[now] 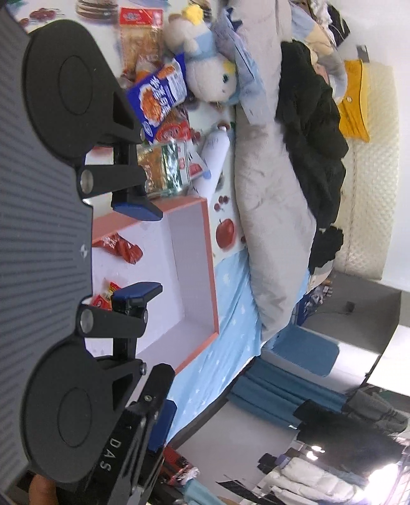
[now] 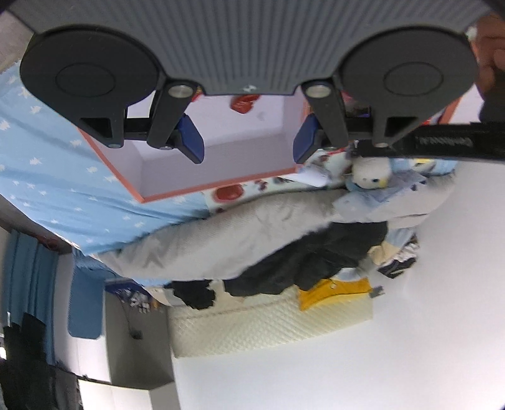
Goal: Organize snacks
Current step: 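Withdraw both tools from the box back toward the snack pile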
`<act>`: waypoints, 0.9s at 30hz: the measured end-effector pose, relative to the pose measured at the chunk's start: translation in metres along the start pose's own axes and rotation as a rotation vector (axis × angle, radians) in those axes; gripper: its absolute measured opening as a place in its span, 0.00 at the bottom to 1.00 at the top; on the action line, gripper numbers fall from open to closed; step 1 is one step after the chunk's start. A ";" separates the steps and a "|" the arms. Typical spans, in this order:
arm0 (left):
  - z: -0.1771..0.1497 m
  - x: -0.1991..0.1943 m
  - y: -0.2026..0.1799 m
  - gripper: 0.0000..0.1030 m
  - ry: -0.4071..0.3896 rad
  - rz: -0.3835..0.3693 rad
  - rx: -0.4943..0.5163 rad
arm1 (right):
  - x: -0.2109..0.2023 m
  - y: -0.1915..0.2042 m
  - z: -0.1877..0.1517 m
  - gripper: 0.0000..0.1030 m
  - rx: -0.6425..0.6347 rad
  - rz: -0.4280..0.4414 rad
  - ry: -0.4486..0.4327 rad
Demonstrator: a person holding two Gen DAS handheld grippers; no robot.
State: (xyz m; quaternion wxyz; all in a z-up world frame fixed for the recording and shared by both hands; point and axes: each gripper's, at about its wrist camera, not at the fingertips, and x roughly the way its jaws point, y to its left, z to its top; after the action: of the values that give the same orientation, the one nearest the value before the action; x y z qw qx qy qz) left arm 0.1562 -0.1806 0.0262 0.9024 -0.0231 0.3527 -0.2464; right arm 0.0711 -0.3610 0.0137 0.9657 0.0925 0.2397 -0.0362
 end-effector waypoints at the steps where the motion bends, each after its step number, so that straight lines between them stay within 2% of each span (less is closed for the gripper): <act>1: -0.003 -0.005 0.004 0.47 -0.005 0.002 -0.007 | -0.002 0.004 0.000 0.63 -0.006 0.007 -0.004; 9: -0.023 -0.052 0.038 0.47 -0.057 0.046 -0.046 | -0.013 0.042 -0.011 0.63 -0.051 0.067 -0.027; 14: -0.035 -0.072 0.061 0.49 -0.075 0.084 -0.087 | -0.018 0.060 -0.022 0.63 -0.076 0.114 -0.010; 21: -0.056 -0.090 0.076 0.54 -0.104 0.132 -0.138 | -0.022 0.070 -0.035 0.63 -0.078 0.155 0.003; 27: -0.075 -0.094 0.087 0.55 -0.083 0.142 -0.187 | -0.023 0.084 -0.047 0.63 -0.108 0.192 0.031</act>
State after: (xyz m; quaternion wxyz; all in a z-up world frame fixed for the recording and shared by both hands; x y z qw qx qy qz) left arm 0.0857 -0.0505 0.0098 0.9253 -0.0922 0.3372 -0.1468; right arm 0.0392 -0.2685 -0.0032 0.9645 0.0632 0.2465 0.0707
